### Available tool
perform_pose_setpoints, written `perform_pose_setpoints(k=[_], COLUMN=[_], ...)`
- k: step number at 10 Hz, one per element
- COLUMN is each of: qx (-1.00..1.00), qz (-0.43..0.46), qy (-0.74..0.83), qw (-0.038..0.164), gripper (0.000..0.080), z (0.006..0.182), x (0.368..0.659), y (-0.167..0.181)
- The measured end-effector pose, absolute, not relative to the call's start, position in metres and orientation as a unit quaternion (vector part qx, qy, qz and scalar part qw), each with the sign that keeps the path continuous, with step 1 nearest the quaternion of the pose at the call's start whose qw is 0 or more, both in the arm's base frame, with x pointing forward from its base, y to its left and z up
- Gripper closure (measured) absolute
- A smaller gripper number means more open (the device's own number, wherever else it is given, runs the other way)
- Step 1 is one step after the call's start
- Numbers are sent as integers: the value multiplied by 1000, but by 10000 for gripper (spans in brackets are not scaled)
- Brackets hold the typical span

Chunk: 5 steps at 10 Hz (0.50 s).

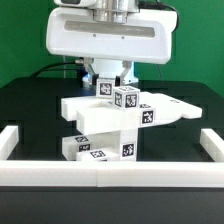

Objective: Assemble chair

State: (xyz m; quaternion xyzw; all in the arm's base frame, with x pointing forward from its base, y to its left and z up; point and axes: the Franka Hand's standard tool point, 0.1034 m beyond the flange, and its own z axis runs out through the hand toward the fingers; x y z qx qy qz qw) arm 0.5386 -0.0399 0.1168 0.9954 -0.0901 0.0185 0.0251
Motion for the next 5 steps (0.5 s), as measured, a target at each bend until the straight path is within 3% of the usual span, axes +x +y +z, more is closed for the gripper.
perform_pose_setpoints(k=[5], qx=[943], qz=[23], qy=[-332], qw=[11], gripper=[512], z=[116], x=[539], y=[-39])
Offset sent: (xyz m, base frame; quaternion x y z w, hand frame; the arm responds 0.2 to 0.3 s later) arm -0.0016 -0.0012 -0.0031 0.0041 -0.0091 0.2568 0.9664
